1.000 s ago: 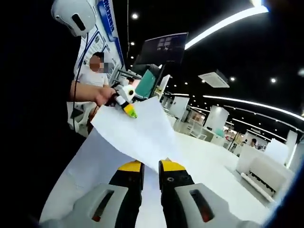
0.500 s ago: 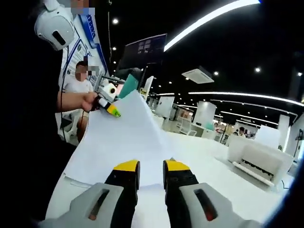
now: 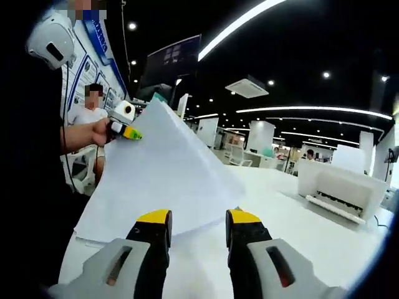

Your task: Organize the stack of printing papers by aligning and flattening the scattered papers on the table

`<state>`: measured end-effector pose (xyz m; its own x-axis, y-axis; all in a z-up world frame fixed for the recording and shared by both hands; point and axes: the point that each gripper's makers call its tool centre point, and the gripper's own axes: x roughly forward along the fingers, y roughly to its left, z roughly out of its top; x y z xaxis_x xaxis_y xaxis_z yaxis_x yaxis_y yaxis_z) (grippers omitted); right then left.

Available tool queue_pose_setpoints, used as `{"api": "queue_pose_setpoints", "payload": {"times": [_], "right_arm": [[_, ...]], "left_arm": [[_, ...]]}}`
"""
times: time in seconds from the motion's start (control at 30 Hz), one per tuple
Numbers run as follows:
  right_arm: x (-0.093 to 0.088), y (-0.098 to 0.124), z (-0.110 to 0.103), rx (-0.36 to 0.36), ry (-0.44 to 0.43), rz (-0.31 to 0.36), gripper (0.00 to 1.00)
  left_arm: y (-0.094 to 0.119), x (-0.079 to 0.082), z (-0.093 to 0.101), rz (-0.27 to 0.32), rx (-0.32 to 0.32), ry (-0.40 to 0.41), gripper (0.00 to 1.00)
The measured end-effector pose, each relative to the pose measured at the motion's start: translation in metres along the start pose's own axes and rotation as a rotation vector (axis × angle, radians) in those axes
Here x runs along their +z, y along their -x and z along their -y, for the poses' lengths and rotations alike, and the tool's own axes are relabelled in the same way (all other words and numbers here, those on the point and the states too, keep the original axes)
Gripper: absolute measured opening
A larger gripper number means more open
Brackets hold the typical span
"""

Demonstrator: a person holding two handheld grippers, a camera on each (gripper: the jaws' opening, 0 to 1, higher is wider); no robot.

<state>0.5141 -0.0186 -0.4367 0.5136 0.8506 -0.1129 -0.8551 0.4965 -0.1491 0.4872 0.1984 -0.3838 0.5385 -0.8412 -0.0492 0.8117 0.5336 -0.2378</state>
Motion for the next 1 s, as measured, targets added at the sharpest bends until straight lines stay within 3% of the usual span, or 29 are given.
{"api": "queue_pose_setpoints", "payload": {"times": [0.47, 0.57, 0.7, 1.0], "right_arm": [[-0.007, -0.008, 0.015, -0.025, -0.159, -0.004, 0.55], [-0.009, -0.014, 0.012, 0.005, -0.234, 0.002, 0.59], [-0.005, -0.021, 0.007, 0.037, -0.244, 0.007, 0.62], [0.005, -0.032, -0.006, 0.117, -0.257, 0.042, 0.63]], "left_arm": [[0.0, 0.016, 0.022, 0.049, -0.066, -0.107, 0.06], [0.001, 0.019, 0.029, 0.074, -0.093, -0.13, 0.06], [0.002, 0.024, 0.042, 0.103, -0.142, -0.183, 0.06], [0.006, 0.027, 0.049, 0.128, -0.176, -0.199, 0.06]]}}
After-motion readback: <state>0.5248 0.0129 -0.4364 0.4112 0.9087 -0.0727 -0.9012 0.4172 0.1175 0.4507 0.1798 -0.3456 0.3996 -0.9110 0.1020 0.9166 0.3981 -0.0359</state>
